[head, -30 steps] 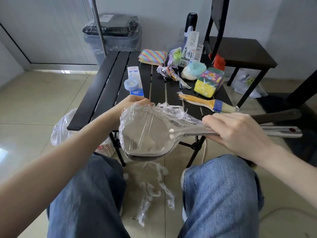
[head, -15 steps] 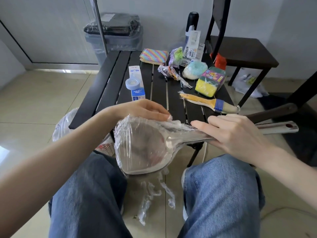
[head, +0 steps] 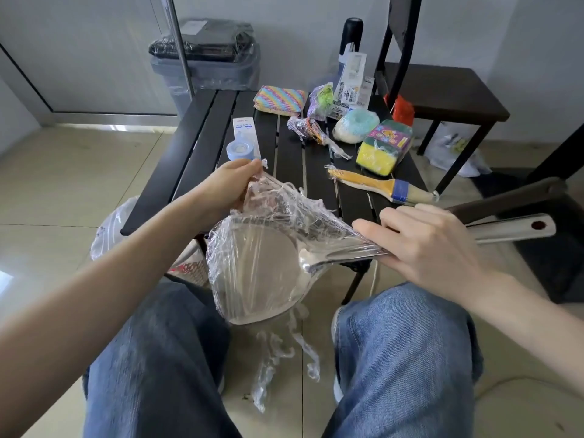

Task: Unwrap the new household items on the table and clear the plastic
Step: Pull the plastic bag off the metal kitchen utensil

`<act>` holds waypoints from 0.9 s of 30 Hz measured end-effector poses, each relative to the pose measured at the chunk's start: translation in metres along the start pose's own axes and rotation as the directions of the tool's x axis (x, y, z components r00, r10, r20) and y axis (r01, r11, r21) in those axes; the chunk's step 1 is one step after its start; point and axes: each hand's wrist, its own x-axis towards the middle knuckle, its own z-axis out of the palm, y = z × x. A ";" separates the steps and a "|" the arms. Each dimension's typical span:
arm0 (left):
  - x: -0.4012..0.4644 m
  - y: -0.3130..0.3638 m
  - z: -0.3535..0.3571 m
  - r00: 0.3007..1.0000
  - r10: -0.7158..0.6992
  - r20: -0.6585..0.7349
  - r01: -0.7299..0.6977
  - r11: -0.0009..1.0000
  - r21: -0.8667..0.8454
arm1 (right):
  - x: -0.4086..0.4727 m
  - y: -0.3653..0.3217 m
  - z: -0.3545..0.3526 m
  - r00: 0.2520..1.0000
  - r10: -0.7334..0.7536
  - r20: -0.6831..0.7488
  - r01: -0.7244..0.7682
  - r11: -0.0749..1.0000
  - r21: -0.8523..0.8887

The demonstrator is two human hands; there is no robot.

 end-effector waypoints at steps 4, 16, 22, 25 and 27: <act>-0.001 0.004 -0.011 0.961 -0.107 0.255 0.162 0.965 -0.206 | -0.005 0.002 0.005 0.999 0.031 0.019 -0.030 0.999 -0.026; 0.001 0.004 0.005 0.884 0.031 0.466 -0.357 0.690 0.630 | -0.004 0.000 0.007 0.995 0.069 0.069 -0.065 0.997 -0.048; 0.012 0.014 0.020 0.889 0.207 0.408 -0.443 0.610 0.657 | -0.002 -0.001 0.006 0.982 0.150 0.116 -0.148 0.989 -0.032; 0.007 0.022 0.028 0.850 0.510 0.131 -0.468 0.618 0.631 | 0.004 -0.006 0.005 0.922 0.300 0.245 -0.319 0.947 0.041; -0.002 0.026 0.035 0.812 0.583 0.028 -0.493 0.659 0.567 | 0.015 -0.012 0.000 0.817 0.412 0.404 -0.470 0.881 0.051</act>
